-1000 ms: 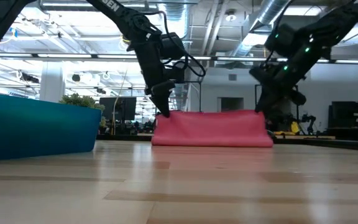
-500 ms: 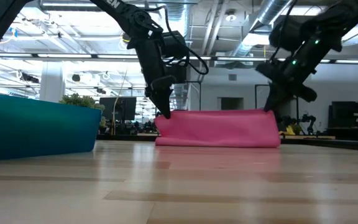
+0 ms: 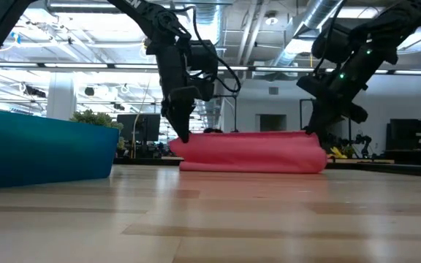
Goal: Fold microfiber towels
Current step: Fold the pink microfiber towel
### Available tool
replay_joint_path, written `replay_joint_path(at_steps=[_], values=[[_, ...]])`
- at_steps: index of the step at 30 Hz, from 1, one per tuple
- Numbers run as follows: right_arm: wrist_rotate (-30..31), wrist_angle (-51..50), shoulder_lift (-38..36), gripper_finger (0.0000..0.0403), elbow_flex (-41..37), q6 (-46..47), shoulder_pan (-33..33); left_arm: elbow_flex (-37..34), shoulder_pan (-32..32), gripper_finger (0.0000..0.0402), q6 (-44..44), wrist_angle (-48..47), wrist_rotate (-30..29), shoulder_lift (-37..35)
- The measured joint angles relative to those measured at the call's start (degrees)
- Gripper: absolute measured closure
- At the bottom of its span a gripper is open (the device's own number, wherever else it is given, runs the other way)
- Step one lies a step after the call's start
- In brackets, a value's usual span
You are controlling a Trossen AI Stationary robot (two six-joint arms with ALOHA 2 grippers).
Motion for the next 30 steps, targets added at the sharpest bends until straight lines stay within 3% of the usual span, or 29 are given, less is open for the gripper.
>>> replay_joint_path(at_steps=[9, 19, 26, 30], values=[[-0.43, -2.05, -1.30, 0.0395, 0.00, 0.63, 0.58, 0.00, -4.56, 0.0401, -4.54, -2.00, 6.41, 0.00], [0.01, -1.92, -1.30, 0.0395, 0.00, 0.63, 1.88, 2.71, -8.19, 0.0401, -6.75, -4.45, 5.94, 0.00], [0.06, -1.91, -1.28, 0.0395, 0.00, 0.63, 1.00, 4.48, -7.73, 0.0401, -5.19, -4.28, 0.37, 0.00], [0.00, -1.81, -1.28, 0.0395, 0.00, 0.61, -0.14, 3.68, -6.91, 0.0401, -4.96, -3.85, 0.17, -0.02]])
